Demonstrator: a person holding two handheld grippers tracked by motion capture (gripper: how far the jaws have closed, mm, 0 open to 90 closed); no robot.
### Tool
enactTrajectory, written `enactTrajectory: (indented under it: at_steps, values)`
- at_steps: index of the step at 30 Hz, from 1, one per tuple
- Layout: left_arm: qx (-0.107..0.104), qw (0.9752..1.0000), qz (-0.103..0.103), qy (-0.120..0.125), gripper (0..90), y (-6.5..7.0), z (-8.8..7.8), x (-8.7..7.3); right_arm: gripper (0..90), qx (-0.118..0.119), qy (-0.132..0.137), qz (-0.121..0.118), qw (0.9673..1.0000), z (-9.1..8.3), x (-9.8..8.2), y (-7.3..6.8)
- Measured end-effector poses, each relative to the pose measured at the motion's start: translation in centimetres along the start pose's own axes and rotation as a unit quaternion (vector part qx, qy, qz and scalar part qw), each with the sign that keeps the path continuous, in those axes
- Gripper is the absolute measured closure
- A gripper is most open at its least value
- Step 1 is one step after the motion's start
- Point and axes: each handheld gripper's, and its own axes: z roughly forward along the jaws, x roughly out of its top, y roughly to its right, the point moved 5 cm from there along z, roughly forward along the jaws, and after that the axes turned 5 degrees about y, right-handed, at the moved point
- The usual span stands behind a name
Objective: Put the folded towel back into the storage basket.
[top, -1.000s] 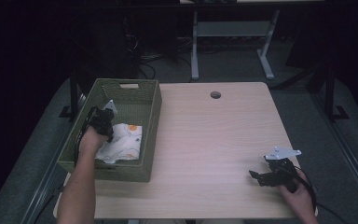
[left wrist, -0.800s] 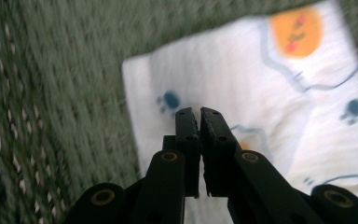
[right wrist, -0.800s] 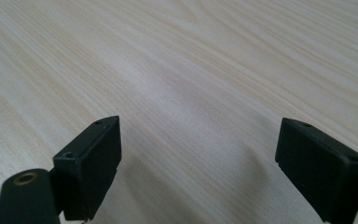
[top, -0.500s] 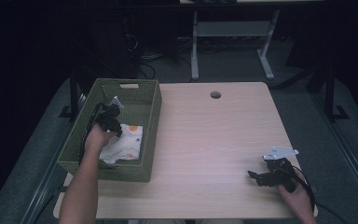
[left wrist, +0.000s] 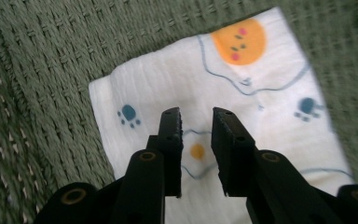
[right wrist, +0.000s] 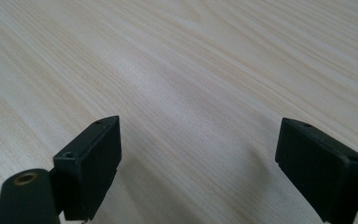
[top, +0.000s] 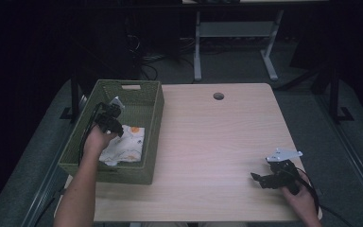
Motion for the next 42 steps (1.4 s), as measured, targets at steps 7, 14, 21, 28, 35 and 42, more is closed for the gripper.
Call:
enactTrajectory:
  at_steps: [7, 14, 21, 28, 35, 42]
  values:
    - [-0.005, 0.9999, 0.008, 0.014, 69.2, 1.5, -2.7, -0.3, 13.9, 0.002, 0.003, 0.000, 1.0000, 0.0, 0.2, -0.2]
    - [-0.006, 0.9999, 0.011, 0.011, 66.5, 3.0, -3.8, -0.6, 13.9, 0.002, 0.005, -0.005, 1.0000, 0.0, 0.5, -0.6]
    - [0.001, 0.9996, 0.021, 0.018, 65.4, 4.5, -5.2, -0.4, 13.9, 0.002, 0.006, -0.001, 1.0000, -0.1, 0.5, -0.6]
    - [0.006, 0.9989, 0.039, 0.024, 64.6, 6.3, -6.7, 0.0, 13.9, 0.002, 0.007, -0.004, 1.0000, -0.1, 0.5, -0.5]
    - [0.001, 0.9977, 0.061, 0.030, 63.3, 8.7, -7.4, 0.5, 13.9, 0.001, 0.006, 0.001, 1.0000, -0.2, 0.5, -0.4]
    - [-0.003, 0.9966, 0.077, 0.031, 63.0, 10.5, -7.5, 1.0, 13.9, 0.000, 0.010, 0.005, 0.9999, -0.3, 0.5, -0.3]
